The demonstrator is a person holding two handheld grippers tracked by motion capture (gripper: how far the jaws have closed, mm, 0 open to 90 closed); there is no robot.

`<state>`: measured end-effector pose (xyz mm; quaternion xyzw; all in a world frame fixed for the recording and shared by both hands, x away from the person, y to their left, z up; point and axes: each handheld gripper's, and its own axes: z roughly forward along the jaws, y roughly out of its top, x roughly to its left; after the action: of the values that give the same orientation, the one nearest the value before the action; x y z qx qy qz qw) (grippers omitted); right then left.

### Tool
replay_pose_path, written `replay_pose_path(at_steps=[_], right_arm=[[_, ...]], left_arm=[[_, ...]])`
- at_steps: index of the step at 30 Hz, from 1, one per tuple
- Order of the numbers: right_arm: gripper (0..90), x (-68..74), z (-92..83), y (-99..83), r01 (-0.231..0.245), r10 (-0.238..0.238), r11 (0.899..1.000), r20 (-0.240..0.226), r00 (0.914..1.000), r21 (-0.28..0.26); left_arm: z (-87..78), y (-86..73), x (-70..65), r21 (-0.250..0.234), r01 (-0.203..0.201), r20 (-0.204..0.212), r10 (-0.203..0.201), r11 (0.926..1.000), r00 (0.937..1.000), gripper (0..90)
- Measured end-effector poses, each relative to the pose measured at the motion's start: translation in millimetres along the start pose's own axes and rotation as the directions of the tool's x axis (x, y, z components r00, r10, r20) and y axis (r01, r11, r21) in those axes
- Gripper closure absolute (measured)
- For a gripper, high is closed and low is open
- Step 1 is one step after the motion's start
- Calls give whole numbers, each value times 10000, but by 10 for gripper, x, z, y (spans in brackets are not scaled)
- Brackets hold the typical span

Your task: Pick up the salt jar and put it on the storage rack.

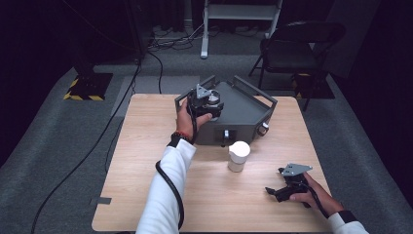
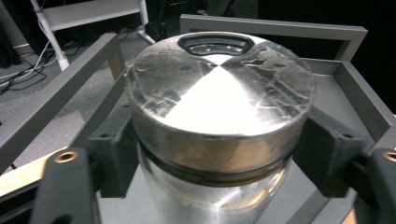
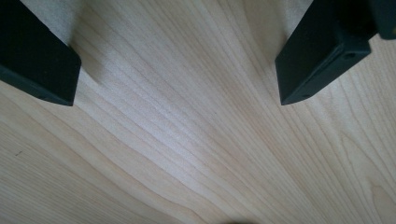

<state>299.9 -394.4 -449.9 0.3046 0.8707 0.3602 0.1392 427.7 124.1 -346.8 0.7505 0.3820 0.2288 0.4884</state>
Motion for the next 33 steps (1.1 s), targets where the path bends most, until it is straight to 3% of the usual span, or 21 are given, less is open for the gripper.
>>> replay_pose_path(at_steps=[3,6,14,17,22,24,27,33], right_arm=[[0,0,0,0,-4,4,10000,-1,10000,1],[0,0,0,0,-3,3,10000,-1,10000,0],[0,0,0,0,-2,2,10000,-2,10000,1],[0,0,0,0,-2,2,10000,-2,10000,1],[0,0,0,0,-1,1,10000,-2,10000,1],[0,0,0,1,-1,1,10000,-1,10000,3],[0,0,0,1,-5,5,10000,-2,10000,4],[0,-1,0,1,-4,4,10000,-2,10000,4]], left_arm=[[30,61,-61,502,-457,-121,464,9977,9989,107],[50,57,-65,641,-448,-27,451,9969,9990,43],[8,34,-104,453,-693,-175,701,9966,9974,27],[-29,8,-158,378,-971,-300,982,9946,9947,27],[-151,17,-168,280,-1231,-250,1238,9920,9920,23],[-214,43,-195,344,-1589,-338,1601,9867,9865,17],[-316,57,-180,214,-1658,-254,1663,9859,9857,16],[-506,77,-185,195,-2204,-142,2207,9752,9752,7]])
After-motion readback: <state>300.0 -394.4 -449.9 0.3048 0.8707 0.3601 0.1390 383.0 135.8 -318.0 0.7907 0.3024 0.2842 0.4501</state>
